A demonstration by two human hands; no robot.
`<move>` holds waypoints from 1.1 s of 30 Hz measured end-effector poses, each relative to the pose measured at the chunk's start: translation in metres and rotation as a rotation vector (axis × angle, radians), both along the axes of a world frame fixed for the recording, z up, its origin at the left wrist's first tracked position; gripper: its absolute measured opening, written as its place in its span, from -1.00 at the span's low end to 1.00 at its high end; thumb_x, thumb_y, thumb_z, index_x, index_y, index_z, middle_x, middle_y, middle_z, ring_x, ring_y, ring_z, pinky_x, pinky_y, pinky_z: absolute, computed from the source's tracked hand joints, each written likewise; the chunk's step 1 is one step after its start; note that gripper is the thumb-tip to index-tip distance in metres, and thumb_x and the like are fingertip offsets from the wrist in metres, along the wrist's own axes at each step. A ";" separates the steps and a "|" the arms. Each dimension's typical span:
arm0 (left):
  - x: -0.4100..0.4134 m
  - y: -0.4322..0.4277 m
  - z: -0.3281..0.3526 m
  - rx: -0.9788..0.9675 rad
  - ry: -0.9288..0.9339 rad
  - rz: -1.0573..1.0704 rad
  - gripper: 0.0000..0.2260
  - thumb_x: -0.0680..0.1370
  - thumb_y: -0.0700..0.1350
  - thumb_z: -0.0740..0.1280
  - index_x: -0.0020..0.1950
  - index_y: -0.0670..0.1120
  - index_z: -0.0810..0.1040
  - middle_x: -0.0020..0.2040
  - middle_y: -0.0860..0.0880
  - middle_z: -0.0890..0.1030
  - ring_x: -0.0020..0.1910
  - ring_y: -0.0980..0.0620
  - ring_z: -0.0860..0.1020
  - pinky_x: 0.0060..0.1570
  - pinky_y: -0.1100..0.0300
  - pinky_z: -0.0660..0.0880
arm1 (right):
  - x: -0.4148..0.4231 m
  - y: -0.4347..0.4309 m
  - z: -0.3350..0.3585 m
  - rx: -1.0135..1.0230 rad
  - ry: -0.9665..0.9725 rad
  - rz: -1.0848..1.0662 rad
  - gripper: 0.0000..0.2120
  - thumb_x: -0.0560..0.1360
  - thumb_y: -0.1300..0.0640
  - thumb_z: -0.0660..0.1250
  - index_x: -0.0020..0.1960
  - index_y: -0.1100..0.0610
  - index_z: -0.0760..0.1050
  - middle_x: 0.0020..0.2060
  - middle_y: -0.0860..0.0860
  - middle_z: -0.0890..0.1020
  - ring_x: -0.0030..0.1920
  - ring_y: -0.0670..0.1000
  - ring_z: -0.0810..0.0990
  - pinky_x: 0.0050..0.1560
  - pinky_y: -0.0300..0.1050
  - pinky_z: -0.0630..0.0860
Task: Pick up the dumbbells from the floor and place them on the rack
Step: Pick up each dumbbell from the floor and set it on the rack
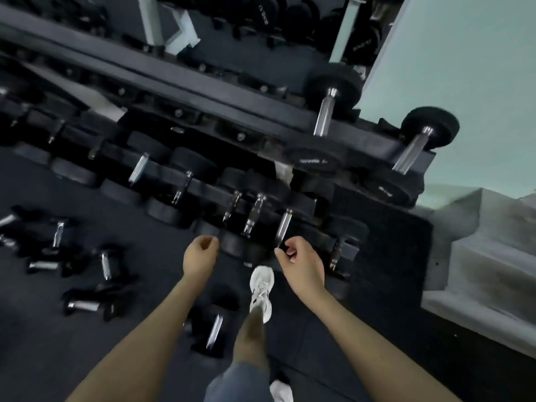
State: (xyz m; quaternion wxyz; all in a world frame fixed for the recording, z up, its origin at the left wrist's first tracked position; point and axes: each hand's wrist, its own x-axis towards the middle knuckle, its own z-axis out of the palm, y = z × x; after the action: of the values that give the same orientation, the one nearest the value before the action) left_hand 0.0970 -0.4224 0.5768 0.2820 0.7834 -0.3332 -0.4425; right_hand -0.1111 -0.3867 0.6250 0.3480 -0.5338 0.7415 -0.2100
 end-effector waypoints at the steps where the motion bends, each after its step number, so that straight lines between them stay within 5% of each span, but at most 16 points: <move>1: 0.005 0.026 -0.002 0.008 0.004 0.021 -0.88 0.51 -0.05 0.28 -0.12 -0.08 0.55 -0.29 -0.05 0.57 -0.26 -0.05 0.52 -0.10 0.02 0.53 | 0.003 0.020 -0.005 0.030 -0.006 0.019 -0.74 0.50 -0.06 0.31 0.11 0.06 0.48 -0.08 -0.11 0.57 -0.08 -0.09 0.54 -0.06 -0.21 0.45; 10: 0.040 0.205 -0.003 0.165 0.056 0.115 -0.87 0.57 -0.14 0.26 -0.01 -0.17 0.54 -0.27 -0.03 0.55 -0.33 0.07 0.47 -0.33 0.25 0.43 | 0.057 0.164 -0.048 0.250 -0.064 0.141 -0.70 0.51 -0.06 0.31 0.13 0.10 0.46 -0.10 -0.08 0.54 -0.03 -0.03 0.56 -0.09 -0.22 0.34; 16: 0.061 0.245 -0.056 0.237 0.002 0.035 -0.87 0.55 -0.03 0.27 -0.06 -0.05 0.57 -0.22 -0.03 0.61 -0.25 0.00 0.53 -0.18 0.04 0.53 | 0.107 0.193 -0.119 0.379 -0.103 0.129 -0.69 0.51 -0.08 0.30 0.13 0.10 0.46 -0.12 -0.08 0.54 -0.12 -0.07 0.49 -0.13 -0.22 0.33; 27: 0.145 0.239 -0.246 0.282 -0.143 -0.257 -0.74 0.56 0.03 0.25 0.17 -0.07 0.51 -0.12 0.12 0.56 0.00 0.02 0.57 -0.08 0.23 0.39 | 0.212 0.173 -0.345 0.524 -0.169 -0.178 -0.61 0.49 -0.16 0.30 0.12 0.14 0.47 -0.07 -0.05 0.58 -0.07 -0.02 0.55 -0.09 -0.15 0.41; 33: 0.169 0.222 -0.384 0.289 -0.186 -0.410 -0.69 0.56 0.04 0.22 0.24 -0.06 0.47 -0.09 0.07 0.56 0.00 0.00 0.57 -0.09 0.19 0.41 | 0.239 0.158 -0.494 0.557 -0.301 -0.394 -0.64 0.43 -0.19 0.35 -0.04 0.10 0.44 -0.17 0.05 0.60 -0.19 0.10 0.61 0.01 0.23 0.59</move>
State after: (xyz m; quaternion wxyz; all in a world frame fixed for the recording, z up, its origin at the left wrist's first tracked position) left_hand 0.2659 -0.2003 0.1927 0.0397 0.7689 -0.4427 -0.4595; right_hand 0.1280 -0.2292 0.1312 0.5379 -0.2289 0.7993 -0.1394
